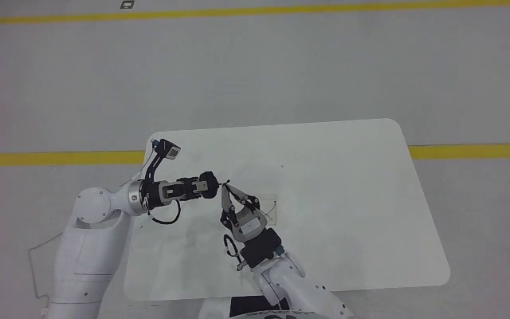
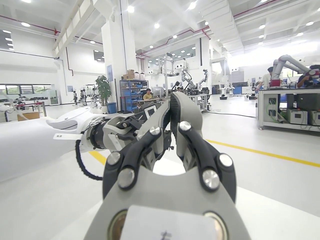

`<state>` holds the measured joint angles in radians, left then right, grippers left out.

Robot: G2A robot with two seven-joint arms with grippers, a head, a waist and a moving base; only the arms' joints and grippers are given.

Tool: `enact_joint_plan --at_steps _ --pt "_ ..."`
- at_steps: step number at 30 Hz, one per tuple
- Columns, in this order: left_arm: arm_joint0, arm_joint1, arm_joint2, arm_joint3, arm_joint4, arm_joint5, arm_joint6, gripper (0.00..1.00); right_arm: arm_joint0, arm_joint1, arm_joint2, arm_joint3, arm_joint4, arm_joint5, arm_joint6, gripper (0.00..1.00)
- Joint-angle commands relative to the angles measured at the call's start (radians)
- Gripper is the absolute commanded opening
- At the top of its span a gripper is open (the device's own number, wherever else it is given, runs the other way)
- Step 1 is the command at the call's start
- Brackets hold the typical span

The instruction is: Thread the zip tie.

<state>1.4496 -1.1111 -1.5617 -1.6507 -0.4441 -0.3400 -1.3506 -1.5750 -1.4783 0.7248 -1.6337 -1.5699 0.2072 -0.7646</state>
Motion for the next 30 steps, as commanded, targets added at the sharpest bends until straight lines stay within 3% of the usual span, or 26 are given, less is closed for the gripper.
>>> enact_joint_plan --at_steps 1,6,30 --pt "0.0 0.0 0.0 0.0 0.0 0.0 0.0 0.0 0.006 -0.003 -0.004 0.007 0.001 0.014 -0.006 0.0" --pt "0.0 0.0 0.0 0.0 0.0 0.0 0.0 0.0 0.016 -0.012 -0.011 0.023 0.01 0.045 -0.023 0.0" --pt "0.0 0.0 0.0 0.0 0.0 0.0 0.0 0.0 0.025 -0.015 -0.001 0.017 0.0 0.036 0.008 0.0"
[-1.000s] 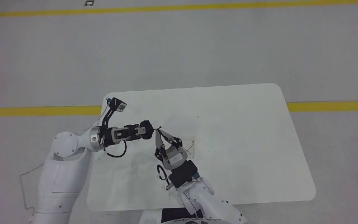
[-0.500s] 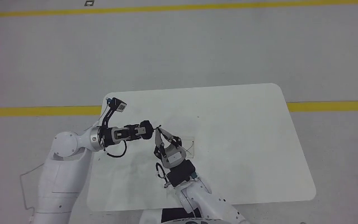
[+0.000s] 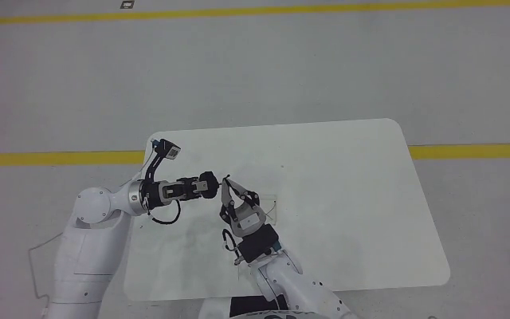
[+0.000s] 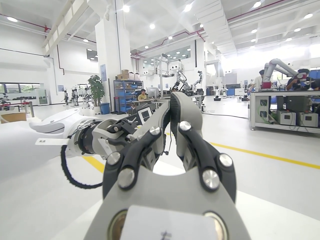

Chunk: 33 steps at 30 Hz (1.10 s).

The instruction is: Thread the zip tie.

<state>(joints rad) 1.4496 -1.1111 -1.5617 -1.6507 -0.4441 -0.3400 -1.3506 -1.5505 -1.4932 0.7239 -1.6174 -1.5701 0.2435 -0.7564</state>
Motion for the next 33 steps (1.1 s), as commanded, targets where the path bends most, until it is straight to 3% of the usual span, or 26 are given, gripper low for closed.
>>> enact_joint_plan --at_steps 1,33 --pt "0.0 0.0 0.0 0.0 0.0 0.0 0.0 0.0 0.002 0.0 -0.001 0.001 0.0 -0.001 0.0 0.0" --pt "0.0 0.0 0.0 0.0 0.0 0.0 0.0 0.0 0.012 -0.008 -0.004 0.028 0.0 0.004 0.009 0.0"
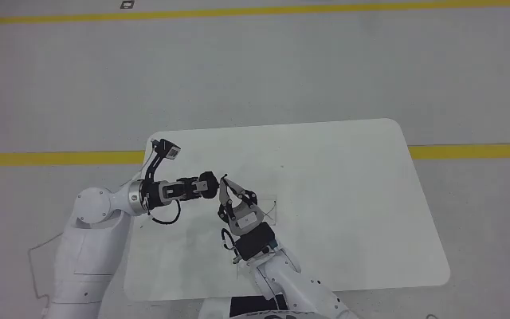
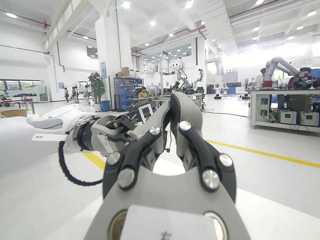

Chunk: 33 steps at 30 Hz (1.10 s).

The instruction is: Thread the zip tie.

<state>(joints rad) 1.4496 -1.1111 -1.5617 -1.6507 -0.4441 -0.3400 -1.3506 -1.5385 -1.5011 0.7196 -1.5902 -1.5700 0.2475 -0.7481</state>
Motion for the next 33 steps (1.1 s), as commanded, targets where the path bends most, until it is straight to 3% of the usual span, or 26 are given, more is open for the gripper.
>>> enact_joint_plan --at_steps 1,23,33 --pt "0.0 0.0 0.0 0.0 0.0 0.0 0.0 0.0 0.0 0.0 0.0 0.001 0.0 0.0 0.001 0.0" --pt "0.0 0.0 0.0 0.0 0.0 0.0 0.0 0.0 -0.005 -0.003 0.007 0.019 0.001 0.009 0.015 0.0" --pt "0.0 0.0 0.0 0.0 0.0 0.0 0.0 0.0 -0.004 -0.005 -0.001 0.024 0.012 -0.025 0.016 0.0"
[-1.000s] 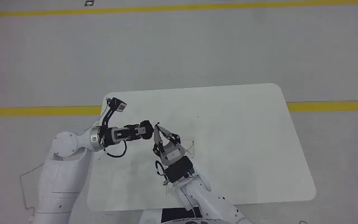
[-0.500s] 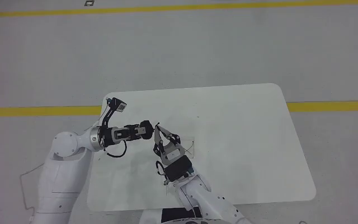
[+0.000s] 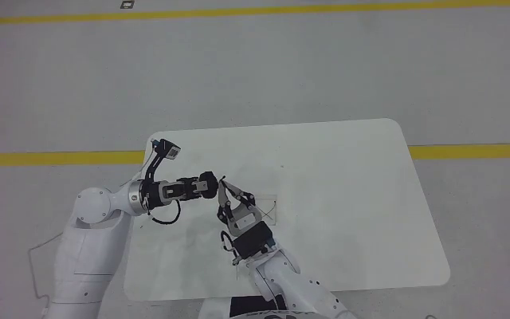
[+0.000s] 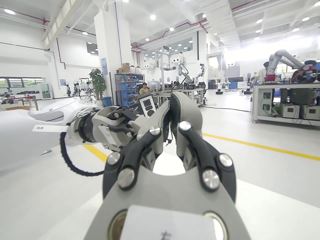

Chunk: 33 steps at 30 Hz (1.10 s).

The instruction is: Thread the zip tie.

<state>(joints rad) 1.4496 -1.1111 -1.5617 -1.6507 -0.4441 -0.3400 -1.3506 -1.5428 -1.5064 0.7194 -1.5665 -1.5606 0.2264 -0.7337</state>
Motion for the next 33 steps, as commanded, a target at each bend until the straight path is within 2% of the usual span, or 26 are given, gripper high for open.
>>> enact_joint_plan --at_steps 1,9,21,33 --pt "0.0 0.0 0.0 0.0 0.0 0.0 0.0 0.0 0.001 0.0 -0.001 0.002 0.003 -0.007 0.004 0.0" --pt "0.0 0.0 0.0 0.0 0.0 0.0 0.0 0.0 0.004 0.001 -0.002 0.009 0.006 -0.013 0.02 0.0" --pt "0.0 0.0 0.0 0.0 0.0 0.0 0.0 0.0 -0.001 0.0 0.007 0.011 0.024 0.019 0.029 0.0" --pt "0.0 0.0 0.0 0.0 0.0 0.0 0.0 0.0 0.008 0.002 -0.002 0.018 0.049 -0.006 0.033 0.0"
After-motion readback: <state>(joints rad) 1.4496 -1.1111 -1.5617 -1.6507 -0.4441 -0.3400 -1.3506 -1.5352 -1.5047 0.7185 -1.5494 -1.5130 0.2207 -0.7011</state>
